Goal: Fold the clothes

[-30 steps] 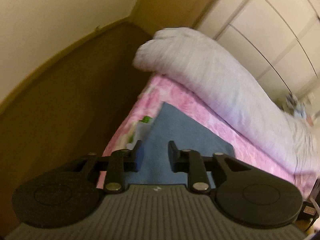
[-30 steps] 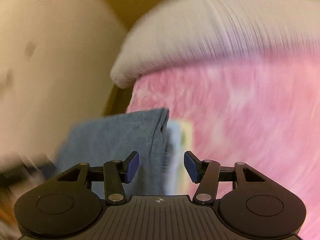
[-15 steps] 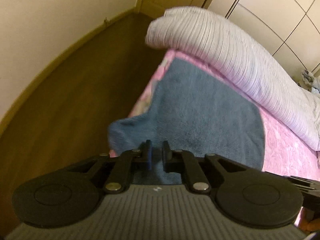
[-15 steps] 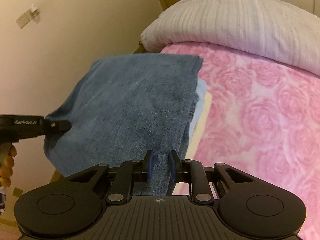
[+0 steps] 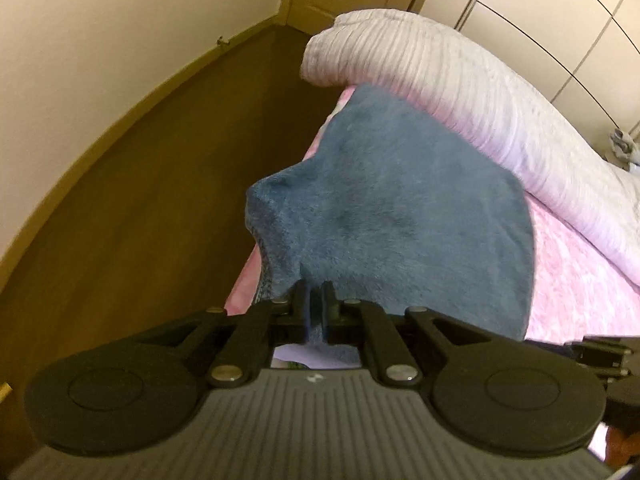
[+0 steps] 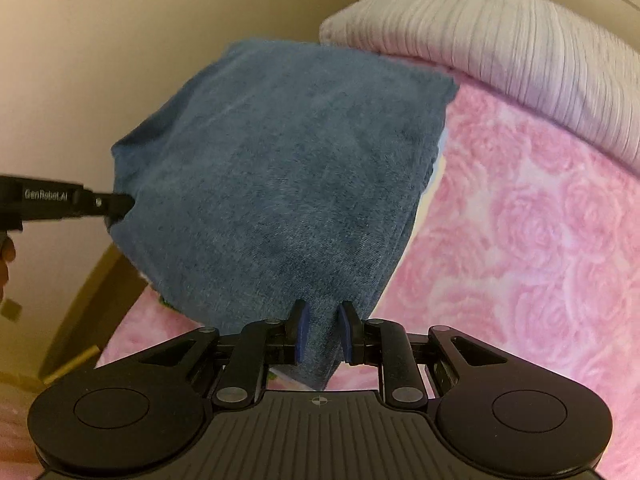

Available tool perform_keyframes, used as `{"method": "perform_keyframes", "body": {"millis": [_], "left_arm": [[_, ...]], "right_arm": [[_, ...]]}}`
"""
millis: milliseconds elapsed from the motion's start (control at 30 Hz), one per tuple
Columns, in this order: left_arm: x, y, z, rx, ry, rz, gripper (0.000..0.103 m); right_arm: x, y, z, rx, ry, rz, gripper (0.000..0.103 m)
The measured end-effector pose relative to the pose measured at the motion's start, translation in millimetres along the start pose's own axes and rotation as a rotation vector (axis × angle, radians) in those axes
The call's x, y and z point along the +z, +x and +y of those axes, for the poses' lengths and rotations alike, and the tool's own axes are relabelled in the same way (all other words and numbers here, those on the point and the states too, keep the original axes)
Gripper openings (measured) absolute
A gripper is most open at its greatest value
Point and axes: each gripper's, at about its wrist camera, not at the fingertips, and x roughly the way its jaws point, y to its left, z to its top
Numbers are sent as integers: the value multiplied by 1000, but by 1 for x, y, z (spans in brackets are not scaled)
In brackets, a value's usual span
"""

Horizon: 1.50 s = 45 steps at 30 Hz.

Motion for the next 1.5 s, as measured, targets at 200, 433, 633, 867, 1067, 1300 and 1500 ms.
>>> {"method": "perform_keyframes", "body": {"millis": [200, 433, 633, 867, 1067, 1300, 1500], "left_arm": [[23, -20, -21, -17, 36, -98, 6], [27, 35, -33, 87, -25, 26, 7], [23, -6, -58, 180, 6, 53, 34], [-11, -61, -102, 219, 73, 31, 39], [-41, -92, -141, 235, 92, -4, 42], [-86, -142, -193, 304, 21, -75, 42], [-130, -178, -254, 364, -74, -108, 43]], "right_arm": [[25, -32, -27, -10, 137, -178, 20], [47, 28, -40, -28, 173, -77, 20], [30, -11, -40, 5, 247, -47, 22], [-19, -63, -29, 33, 226, 21, 28], [-37, -106, -23, 6, 121, -28, 31], [-60, -161, -35, 67, -24, -82, 36], [-85, -214, -68, 117, -125, -102, 37]]}}
